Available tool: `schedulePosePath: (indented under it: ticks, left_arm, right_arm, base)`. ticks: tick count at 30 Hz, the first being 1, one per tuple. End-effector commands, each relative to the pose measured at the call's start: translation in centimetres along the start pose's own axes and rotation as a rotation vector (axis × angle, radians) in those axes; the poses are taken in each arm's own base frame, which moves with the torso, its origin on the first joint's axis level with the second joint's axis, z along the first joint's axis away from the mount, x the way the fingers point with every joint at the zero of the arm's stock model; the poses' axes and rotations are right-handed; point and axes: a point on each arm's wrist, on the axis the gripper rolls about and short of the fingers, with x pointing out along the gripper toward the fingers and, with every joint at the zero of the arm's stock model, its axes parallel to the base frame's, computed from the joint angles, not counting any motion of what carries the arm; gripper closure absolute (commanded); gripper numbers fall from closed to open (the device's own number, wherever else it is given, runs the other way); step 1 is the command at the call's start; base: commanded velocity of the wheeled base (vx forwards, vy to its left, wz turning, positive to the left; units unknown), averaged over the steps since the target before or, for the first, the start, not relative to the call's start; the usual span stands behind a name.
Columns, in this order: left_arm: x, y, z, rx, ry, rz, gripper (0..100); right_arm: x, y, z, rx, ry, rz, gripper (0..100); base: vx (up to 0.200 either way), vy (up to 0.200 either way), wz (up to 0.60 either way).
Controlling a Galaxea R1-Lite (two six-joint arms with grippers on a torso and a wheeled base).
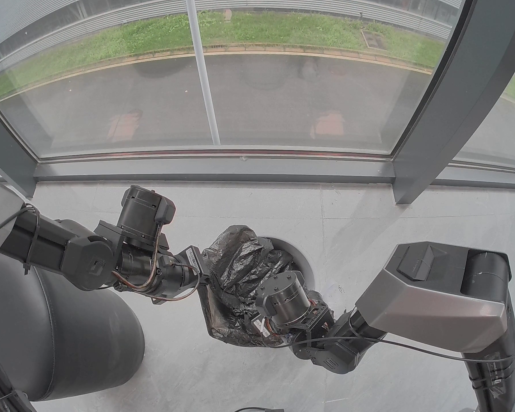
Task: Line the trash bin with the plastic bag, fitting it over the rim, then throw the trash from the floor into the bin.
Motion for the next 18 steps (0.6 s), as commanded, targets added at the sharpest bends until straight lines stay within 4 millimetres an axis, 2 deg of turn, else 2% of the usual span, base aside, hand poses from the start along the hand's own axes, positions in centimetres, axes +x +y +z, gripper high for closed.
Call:
schedulePosePath:
  ticks: [1,10,18]
  left_arm:
    - [0.0,0.0,0.0,0.000,0.000,-0.001,100]
    - [0.1,0.1,0.0,-0.001,0.002,0.002,100]
    - [0.1,0.1,-0.1,-0.003,0.003,0.005,100]
  right_arm:
    - [0.2,0.1,0.2,0.004,-0.007,-0.028,0]
    - [-0.2,-0.4,0.8,0.022,-0.062,-0.162,0]
    - [-0.3,-0.6,1.3,0.029,-0.103,-0.197,0]
  base:
    - [0.000,0.000,0.00]
    - [0.000,0.000,0.00]
    - [0.000,0.000,0.00]
